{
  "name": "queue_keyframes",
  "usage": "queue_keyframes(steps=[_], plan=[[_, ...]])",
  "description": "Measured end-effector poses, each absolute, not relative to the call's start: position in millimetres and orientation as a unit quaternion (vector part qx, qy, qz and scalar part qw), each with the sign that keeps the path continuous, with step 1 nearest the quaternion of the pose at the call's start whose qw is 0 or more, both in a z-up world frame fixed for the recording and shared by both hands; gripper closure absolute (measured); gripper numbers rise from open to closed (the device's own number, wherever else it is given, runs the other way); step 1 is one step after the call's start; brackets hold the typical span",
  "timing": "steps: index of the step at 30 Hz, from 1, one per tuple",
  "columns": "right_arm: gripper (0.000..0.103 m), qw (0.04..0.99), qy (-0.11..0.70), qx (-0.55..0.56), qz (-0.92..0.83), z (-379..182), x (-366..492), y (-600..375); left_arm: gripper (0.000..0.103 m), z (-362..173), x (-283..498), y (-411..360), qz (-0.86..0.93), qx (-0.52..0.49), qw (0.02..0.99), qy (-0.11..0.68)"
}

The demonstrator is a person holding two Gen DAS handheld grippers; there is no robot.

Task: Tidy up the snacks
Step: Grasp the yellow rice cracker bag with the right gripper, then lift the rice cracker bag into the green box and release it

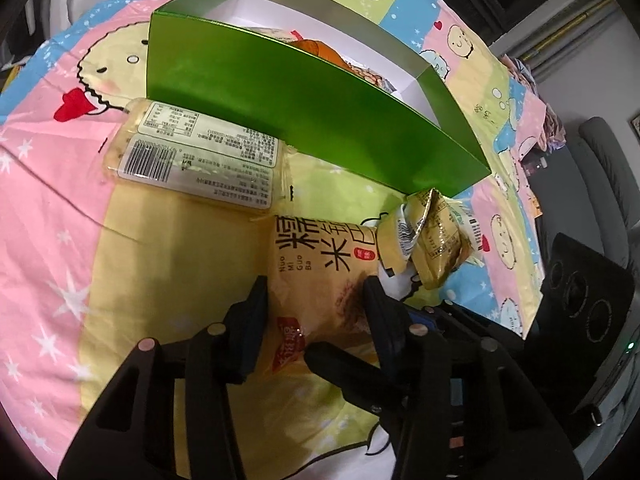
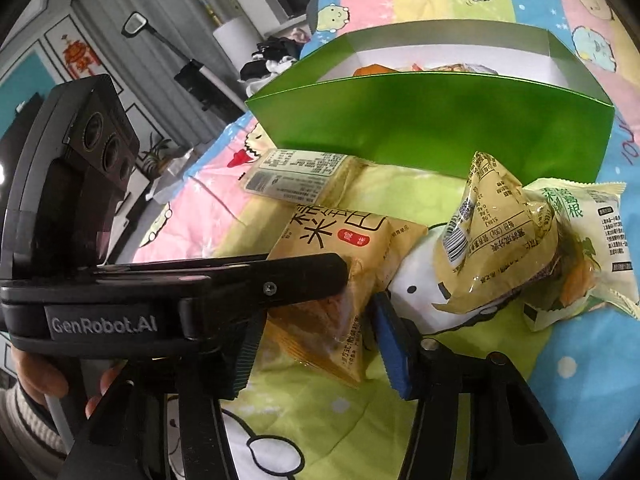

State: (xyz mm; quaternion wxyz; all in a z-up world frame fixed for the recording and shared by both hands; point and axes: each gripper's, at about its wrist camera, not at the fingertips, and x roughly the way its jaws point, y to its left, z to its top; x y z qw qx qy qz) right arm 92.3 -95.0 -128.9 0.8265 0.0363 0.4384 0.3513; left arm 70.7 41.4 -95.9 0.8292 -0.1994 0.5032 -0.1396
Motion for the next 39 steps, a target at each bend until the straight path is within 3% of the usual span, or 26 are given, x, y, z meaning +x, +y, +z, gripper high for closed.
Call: queue_keyframes(steps=[39], plan=[[0.052, 0.877, 0.341, 0.031, 0.337, -73, 17, -122, 0.057, -23, 8, -2, -0.152, -0.102, 0.887, 0.423]])
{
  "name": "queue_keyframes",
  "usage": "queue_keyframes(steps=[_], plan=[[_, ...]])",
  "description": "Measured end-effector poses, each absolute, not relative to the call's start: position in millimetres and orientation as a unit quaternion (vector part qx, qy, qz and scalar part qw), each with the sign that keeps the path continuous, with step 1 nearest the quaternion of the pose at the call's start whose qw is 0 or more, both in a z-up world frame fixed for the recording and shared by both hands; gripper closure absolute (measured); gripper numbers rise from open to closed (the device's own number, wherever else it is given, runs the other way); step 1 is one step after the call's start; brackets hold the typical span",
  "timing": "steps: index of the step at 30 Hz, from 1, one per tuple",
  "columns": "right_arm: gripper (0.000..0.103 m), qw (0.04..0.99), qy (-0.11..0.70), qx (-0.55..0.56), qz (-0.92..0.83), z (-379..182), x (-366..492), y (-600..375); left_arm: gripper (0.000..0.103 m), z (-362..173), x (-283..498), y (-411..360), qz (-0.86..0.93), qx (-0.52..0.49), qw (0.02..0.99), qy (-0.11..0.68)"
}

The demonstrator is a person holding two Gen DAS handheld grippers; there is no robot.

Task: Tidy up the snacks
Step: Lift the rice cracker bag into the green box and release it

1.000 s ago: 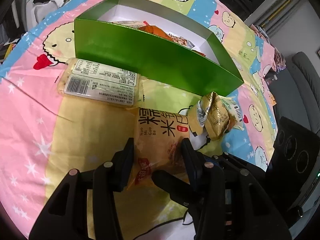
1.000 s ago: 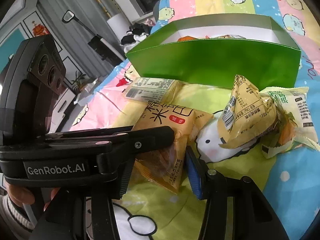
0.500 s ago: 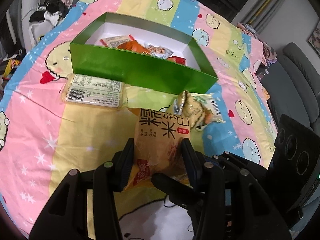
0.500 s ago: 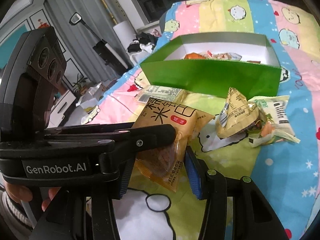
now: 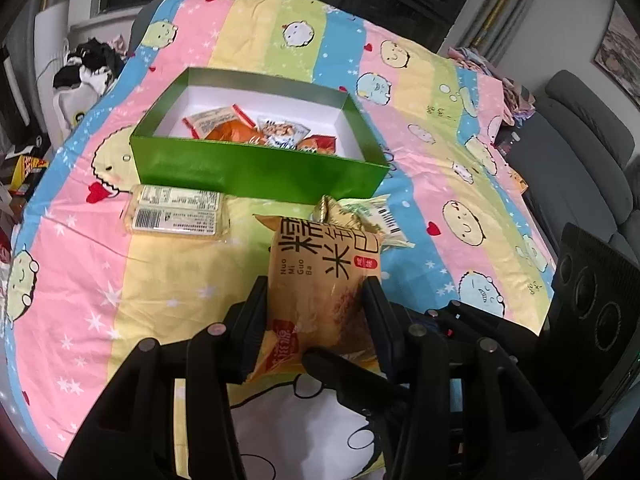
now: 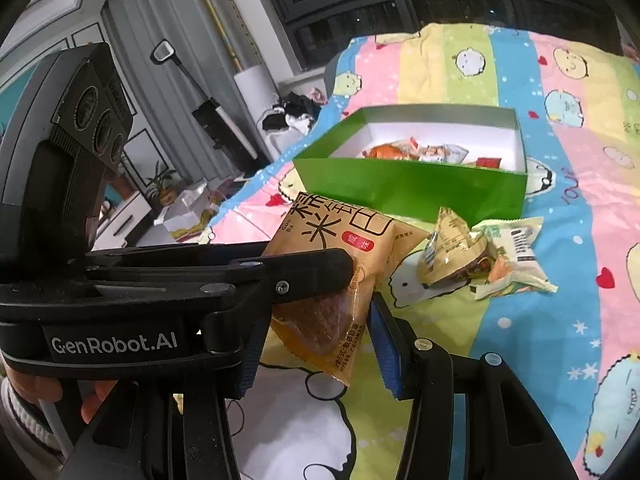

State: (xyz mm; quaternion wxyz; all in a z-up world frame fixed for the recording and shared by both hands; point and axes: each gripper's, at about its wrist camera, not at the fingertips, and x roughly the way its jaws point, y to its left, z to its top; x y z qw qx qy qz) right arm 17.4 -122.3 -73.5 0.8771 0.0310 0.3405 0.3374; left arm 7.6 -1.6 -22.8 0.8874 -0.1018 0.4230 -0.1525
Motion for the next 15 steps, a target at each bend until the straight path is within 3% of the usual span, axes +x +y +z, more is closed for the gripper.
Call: queue_keyframes(steps=[15], plan=[[0.052, 0.888, 0.315, 0.036, 0.333, -58, 8, -137, 0.057, -3, 1, -20, -0.162, -0.074, 0.896, 0.406]])
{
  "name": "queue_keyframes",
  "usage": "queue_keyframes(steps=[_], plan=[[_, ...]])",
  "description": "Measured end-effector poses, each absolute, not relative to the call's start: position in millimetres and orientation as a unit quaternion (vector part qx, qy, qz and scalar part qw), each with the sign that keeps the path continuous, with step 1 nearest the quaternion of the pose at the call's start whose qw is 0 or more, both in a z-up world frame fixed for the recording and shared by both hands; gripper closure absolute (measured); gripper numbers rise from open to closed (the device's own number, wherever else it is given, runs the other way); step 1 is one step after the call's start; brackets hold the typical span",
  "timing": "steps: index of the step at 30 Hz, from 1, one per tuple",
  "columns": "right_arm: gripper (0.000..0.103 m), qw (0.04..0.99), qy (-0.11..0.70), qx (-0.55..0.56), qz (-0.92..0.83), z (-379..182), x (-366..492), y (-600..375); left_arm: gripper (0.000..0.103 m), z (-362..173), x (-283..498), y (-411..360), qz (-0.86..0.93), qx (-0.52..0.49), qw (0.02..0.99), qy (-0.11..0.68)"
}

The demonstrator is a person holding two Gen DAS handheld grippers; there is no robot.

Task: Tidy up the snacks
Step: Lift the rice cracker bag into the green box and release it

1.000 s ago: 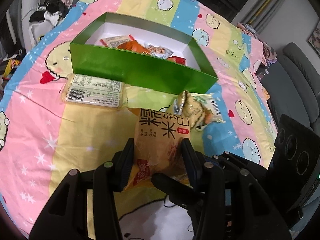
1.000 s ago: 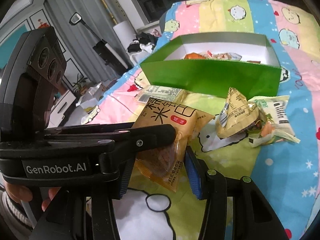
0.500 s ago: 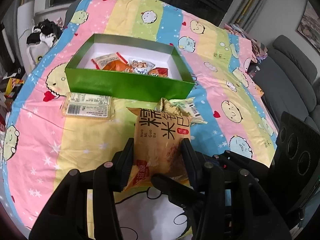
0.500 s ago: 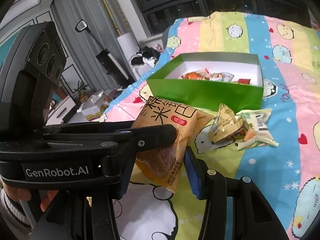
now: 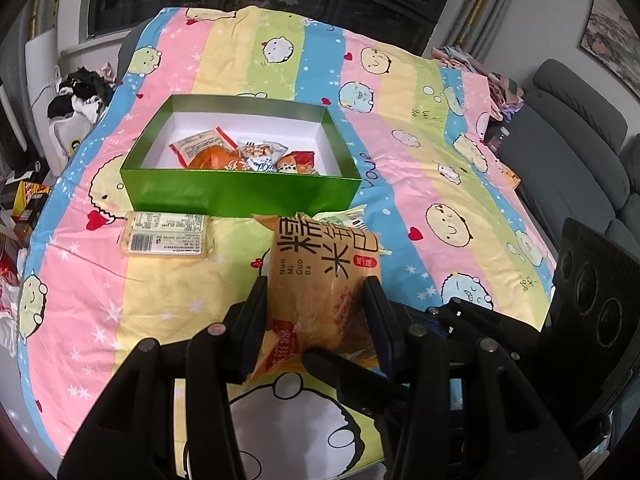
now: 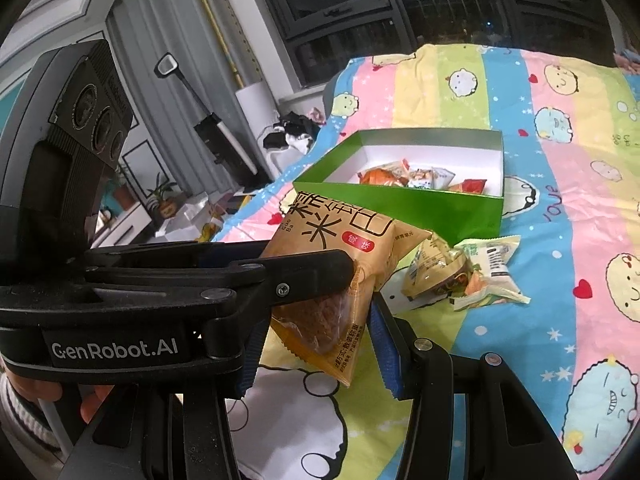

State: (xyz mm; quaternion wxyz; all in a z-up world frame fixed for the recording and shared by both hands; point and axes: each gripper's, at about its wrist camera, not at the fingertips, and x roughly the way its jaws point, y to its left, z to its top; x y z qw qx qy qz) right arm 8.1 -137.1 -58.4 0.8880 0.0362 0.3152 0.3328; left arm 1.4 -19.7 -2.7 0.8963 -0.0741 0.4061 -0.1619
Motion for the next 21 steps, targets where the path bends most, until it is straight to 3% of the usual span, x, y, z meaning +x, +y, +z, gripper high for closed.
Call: queue_keyframes(steps=[21], plan=[[0.052, 0.897, 0.288, 0.044, 0.331, -52, 11, -149, 0.056, 7, 10, -33, -0.164, -0.051, 0.906, 0.386]])
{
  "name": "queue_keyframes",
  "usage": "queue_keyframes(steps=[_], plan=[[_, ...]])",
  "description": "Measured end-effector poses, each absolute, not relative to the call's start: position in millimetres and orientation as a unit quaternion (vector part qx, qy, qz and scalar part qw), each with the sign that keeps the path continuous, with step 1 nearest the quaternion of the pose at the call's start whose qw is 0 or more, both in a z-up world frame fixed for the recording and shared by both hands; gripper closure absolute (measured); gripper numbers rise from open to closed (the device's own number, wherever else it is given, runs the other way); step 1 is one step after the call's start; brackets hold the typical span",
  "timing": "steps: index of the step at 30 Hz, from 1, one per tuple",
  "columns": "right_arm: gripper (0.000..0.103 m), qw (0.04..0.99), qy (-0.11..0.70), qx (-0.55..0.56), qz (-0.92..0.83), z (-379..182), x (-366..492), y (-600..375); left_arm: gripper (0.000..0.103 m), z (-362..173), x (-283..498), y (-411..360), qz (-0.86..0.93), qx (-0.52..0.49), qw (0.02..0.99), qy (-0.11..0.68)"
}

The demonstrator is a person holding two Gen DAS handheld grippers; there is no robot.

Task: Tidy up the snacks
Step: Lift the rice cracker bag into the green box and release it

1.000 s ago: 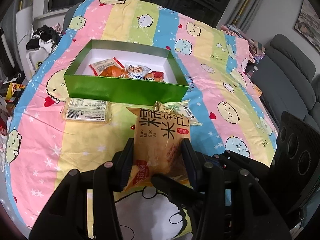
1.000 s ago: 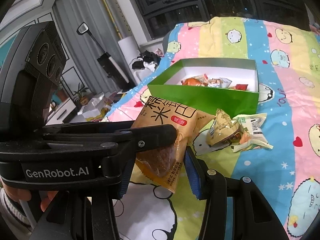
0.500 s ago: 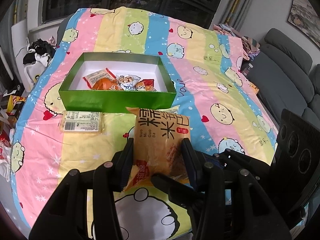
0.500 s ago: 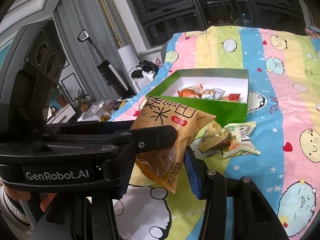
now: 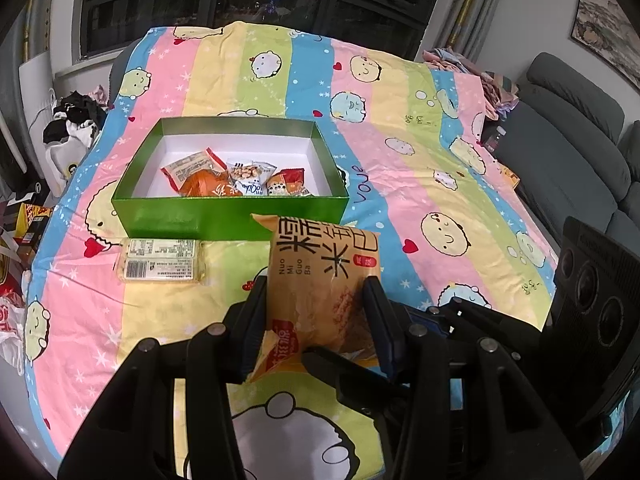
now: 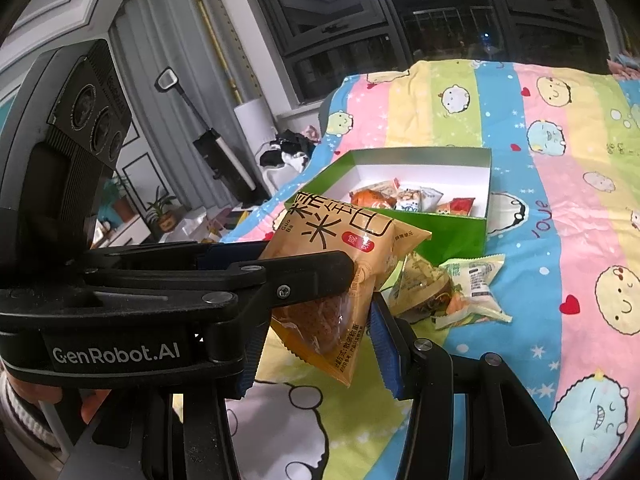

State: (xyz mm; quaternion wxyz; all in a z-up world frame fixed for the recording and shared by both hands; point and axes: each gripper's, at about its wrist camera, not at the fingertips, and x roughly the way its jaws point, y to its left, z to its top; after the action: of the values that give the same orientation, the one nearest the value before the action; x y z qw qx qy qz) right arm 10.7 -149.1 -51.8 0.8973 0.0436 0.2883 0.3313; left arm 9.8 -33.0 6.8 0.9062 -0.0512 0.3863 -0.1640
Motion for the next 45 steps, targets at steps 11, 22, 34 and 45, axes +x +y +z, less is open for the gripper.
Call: queue_keyframes(steps=[11, 22, 34, 45], plan=[[0.052, 0.902, 0.277, 0.041, 0.329, -45, 24, -147, 0.056, 13, 25, -32, -0.168, -0.046, 0.911, 0.374], [0.052, 0.906, 0.268, 0.037, 0.326, -39, 44, -145, 0.056, 16, 43, -29, -0.172, -0.047, 0.914, 0.365], [0.052, 0.904, 0.275, 0.033, 0.325, -42, 66, -137, 0.056, 10, 67, -22, -0.172, -0.054, 0.912, 0.368], [0.052, 0.911, 0.26, 0.039, 0.318, -23, 100, -135, 0.057, 28, 107, -14, -0.192, -0.058, 0.91, 0.363]])
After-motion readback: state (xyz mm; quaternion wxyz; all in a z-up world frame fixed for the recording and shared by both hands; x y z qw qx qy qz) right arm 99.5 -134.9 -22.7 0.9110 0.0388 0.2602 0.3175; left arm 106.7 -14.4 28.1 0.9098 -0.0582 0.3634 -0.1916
